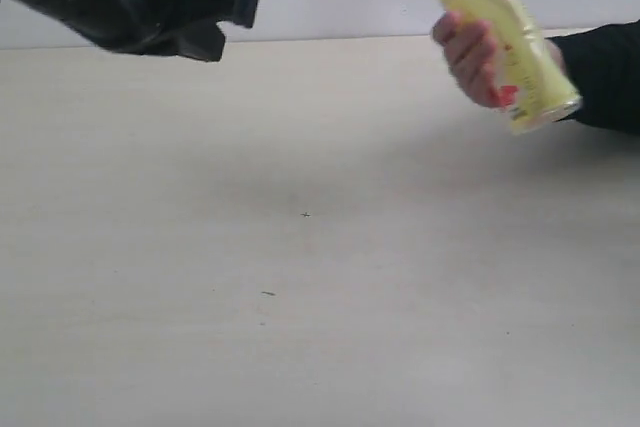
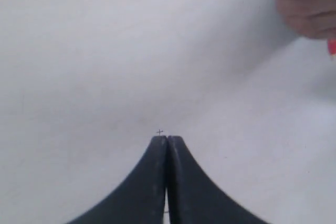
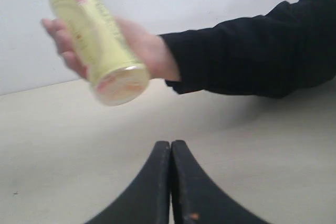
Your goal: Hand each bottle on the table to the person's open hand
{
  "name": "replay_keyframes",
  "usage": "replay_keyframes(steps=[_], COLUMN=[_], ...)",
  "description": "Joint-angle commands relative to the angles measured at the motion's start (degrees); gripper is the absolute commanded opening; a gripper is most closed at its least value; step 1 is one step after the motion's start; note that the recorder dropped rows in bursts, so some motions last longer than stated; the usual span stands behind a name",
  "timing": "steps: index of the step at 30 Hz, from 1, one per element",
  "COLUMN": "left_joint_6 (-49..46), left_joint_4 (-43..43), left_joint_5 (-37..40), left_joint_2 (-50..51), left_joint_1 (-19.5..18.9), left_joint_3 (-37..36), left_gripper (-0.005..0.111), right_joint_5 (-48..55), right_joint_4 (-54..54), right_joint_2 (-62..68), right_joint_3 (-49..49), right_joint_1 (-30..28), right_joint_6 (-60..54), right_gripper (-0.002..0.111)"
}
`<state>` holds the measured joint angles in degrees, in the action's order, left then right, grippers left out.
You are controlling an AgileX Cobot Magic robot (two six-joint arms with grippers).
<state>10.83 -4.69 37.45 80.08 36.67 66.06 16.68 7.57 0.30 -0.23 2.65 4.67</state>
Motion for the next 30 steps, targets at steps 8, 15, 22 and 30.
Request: replay_keyframes(steps=[8, 15, 22, 30], left_joint_6=[-0.51, -0.51, -1.22, -1.44], left_joint_4=[0.14, 0.14, 0.48, -0.21], left_joint_5=[13.80, 17.36, 16.30, -0.71], left_joint_2=[-19.06, -19.68, -20.59, -36.25], left_joint_1=[-0.03, -0.03, -0.56, -11.46], left_joint_3=[-16.86, -17.40, -17.40, -20.10], left_gripper=[0.001, 0.001, 0.001, 0.001], right_joint_5=[-0.35, -0.35, -0.35, -0.35], right_joint_4=[-0.05, -0.05, -0.05, -0.05], right_joint_2=[-0.30, -0.30, -0.30, -0.30], right_joint_3=[0.23, 0.23, 0.23, 0.23], right_joint_1=[0.00, 0.00, 0.00, 0.00], right_joint_6=[-0.06, -0.06, -0.06, -0.06], right_gripper=[0.000, 0.000, 0.000, 0.000])
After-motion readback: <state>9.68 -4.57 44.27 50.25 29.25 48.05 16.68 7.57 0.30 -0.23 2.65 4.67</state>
